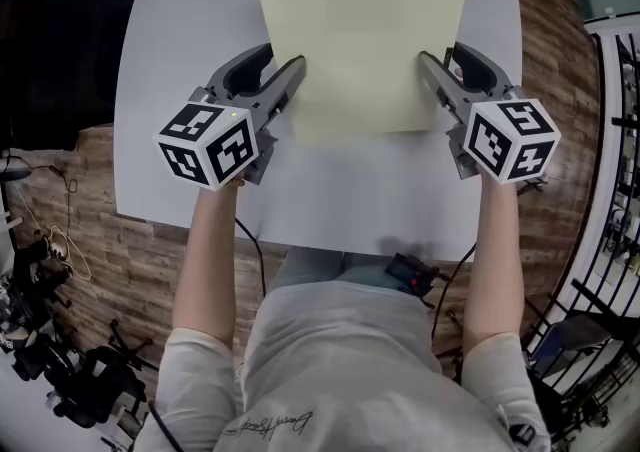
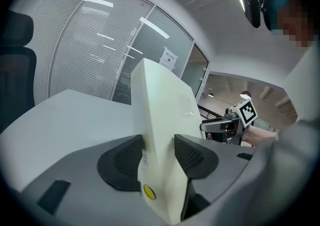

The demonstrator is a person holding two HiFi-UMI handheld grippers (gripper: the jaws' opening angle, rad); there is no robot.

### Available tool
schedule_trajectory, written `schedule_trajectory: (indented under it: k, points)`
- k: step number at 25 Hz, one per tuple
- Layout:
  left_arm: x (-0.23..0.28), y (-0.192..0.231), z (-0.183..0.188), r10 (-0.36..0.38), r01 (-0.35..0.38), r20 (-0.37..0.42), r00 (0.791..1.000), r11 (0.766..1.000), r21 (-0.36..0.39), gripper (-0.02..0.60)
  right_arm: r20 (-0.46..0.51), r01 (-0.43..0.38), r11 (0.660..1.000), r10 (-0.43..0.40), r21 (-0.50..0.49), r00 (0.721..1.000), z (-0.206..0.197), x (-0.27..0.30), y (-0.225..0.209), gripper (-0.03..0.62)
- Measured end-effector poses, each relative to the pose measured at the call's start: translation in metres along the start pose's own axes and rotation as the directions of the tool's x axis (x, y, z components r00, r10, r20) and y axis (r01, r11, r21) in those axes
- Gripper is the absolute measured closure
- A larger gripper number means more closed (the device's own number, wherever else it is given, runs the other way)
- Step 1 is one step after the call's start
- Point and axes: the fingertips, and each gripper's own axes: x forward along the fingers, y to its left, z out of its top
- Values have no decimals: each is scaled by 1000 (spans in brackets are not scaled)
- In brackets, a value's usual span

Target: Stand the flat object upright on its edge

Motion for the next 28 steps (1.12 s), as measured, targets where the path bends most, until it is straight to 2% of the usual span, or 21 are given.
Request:
schedule_trajectory:
  k: [8,17,28]
  points:
    - [8,6,8,16,-17,28,999,999,40,370,53,20,1000,-20,-3,998,6,7,-5,367]
    - [16,15,18,31,-36,80,996,998,59,371,107,55,998,-52,-27,993,20,15,-11,368]
    - [22,22,21,46,-54,103,994,996,76,371,166,66,997,-60,-31,984,26,21,-13,370]
